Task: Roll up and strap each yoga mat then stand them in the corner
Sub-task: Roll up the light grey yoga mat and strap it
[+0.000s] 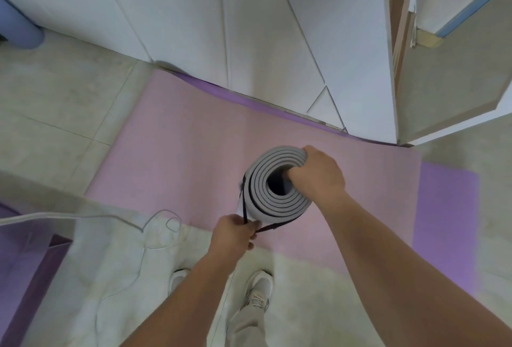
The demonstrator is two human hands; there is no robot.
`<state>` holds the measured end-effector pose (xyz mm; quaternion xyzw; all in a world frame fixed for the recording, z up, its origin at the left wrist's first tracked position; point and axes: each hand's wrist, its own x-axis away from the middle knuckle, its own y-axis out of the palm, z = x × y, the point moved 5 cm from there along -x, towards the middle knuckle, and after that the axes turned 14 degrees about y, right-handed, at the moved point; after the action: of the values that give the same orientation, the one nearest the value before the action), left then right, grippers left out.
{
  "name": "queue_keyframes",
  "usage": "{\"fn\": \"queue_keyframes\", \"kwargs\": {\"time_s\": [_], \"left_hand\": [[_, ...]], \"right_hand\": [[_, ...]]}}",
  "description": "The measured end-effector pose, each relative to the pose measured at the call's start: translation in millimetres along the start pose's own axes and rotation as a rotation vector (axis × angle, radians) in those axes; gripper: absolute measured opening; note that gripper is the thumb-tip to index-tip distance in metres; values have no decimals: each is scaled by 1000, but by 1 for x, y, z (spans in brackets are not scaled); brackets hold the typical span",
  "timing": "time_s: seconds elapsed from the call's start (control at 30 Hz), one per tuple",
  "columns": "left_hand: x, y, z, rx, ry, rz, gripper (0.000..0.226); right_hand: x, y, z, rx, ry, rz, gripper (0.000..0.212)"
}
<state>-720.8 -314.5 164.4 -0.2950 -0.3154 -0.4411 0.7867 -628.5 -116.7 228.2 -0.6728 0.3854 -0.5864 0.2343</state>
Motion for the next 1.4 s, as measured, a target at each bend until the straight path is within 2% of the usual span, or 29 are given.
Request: {"fn": "queue_keyframes", "kwargs": {"time_s": [0.17,0.3,0.43,0.53,0.63,0.7,0.77,0.83,0.9,0.97,1.0,1.07,1.2,1.3,1.4], "left_hand": [[-30,-33,5,-118,53,31,8],[-52,-44,36,-98,89,92,5],[-67,-46,95,-203,305,155,18],[-73,-51,107,-189,304,134,26],[-86,-57,90,-169,168,104,31],[-93,-56,73,-189,122,83,24],[-100,-51,58,-262,132,71,12],[-106,-43,48,-335,181,95,23],[-107,-37,49,-503,272,143,22],[-102,-34,59,-594,379,180,12],[-99,-34,62,-537,403,165,7],[-93,-32,67,-311,377,75,7],[-73,-36,69,-133,317,-125,12],[-67,-42,66,-90,303,-134,12],[-69,-45,66,-14,312,-4,25]], "right_hand": [[1,-13,14,116,16,3,28],[18,-8,22,143,-26,6,30],[31,5,18,126,-51,-2,37],[34,12,21,67,-68,-62,39],[35,18,31,-87,-74,-143,44],[32,19,39,-215,-45,-197,47],[27,22,46,-333,-19,-232,53],[25,28,49,-513,20,-308,64],[22,37,48,-686,52,-389,73],[16,42,49,-875,146,-394,58],[15,42,50,-932,193,-349,44],[11,39,53,-887,198,-205,20],[9,40,59,-870,206,-129,26],[8,44,60,-814,224,-210,35],[17,53,64,-648,326,-411,13]]}}
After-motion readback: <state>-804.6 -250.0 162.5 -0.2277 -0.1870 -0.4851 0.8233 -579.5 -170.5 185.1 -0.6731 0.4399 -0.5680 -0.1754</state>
